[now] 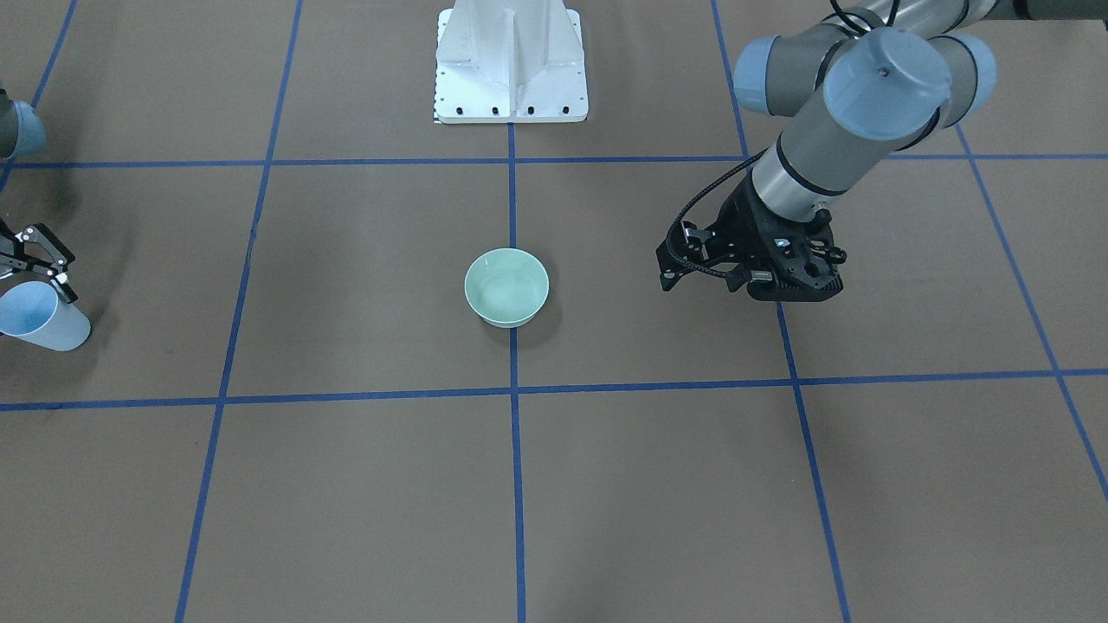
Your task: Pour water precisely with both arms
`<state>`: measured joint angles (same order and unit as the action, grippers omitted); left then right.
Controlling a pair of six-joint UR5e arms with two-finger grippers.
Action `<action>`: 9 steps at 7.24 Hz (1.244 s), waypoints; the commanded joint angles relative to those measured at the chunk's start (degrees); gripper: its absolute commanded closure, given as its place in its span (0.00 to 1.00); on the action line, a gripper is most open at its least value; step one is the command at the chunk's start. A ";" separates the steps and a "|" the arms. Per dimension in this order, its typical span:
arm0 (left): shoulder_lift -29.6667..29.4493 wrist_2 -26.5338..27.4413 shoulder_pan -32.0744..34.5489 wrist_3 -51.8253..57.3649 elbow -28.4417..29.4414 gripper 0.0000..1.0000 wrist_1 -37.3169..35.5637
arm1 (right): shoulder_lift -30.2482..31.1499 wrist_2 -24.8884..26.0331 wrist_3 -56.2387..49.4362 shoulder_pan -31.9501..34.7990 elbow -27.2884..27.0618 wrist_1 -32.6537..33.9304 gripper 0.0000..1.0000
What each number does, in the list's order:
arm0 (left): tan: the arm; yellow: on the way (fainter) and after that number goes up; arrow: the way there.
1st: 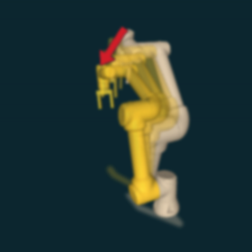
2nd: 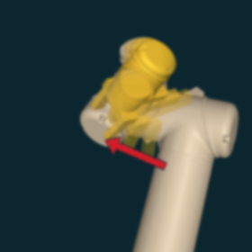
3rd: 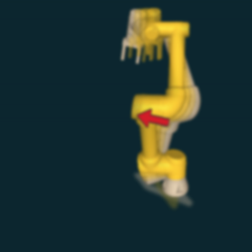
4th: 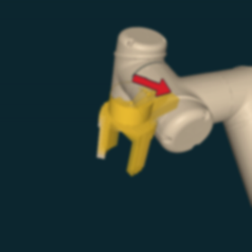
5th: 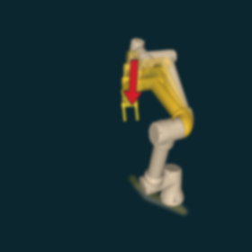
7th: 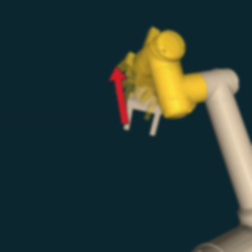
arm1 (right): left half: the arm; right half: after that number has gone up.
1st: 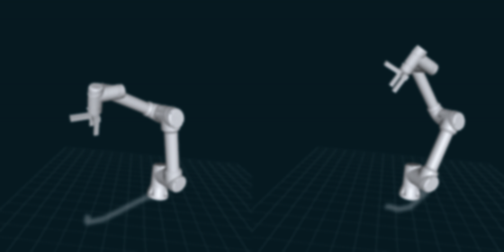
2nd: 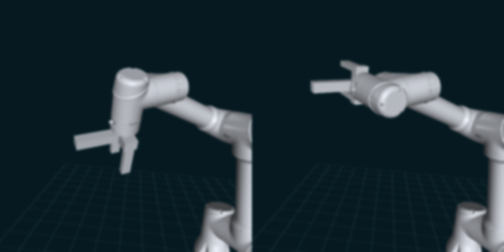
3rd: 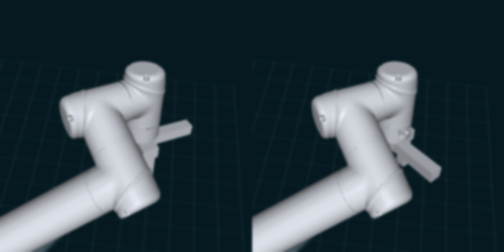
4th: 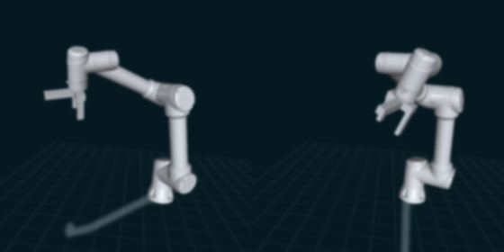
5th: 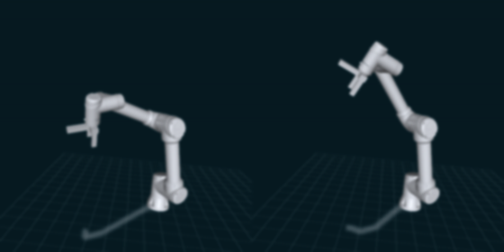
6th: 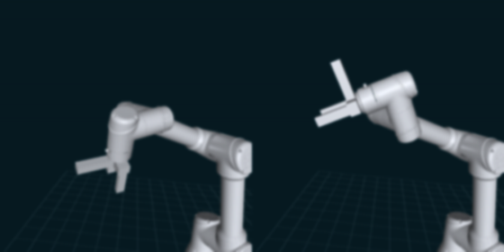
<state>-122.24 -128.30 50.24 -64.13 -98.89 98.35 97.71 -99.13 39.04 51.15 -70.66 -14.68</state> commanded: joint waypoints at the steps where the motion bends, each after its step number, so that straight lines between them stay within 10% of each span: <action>1: -0.45 0.33 -0.40 -2.30 0.02 0.08 -0.09 | 0.37 -0.36 0.16 0.18 -0.88 -0.08 0.01; 9: -5.20 8.85 -18.50 -7.76 4.48 0.09 0.35 | -0.15 -14.03 -0.19 12.80 -2.72 2.19 0.01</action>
<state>-126.48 -120.31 33.45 -71.75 -96.36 98.27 98.13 -109.01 38.89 59.87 -73.33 -13.72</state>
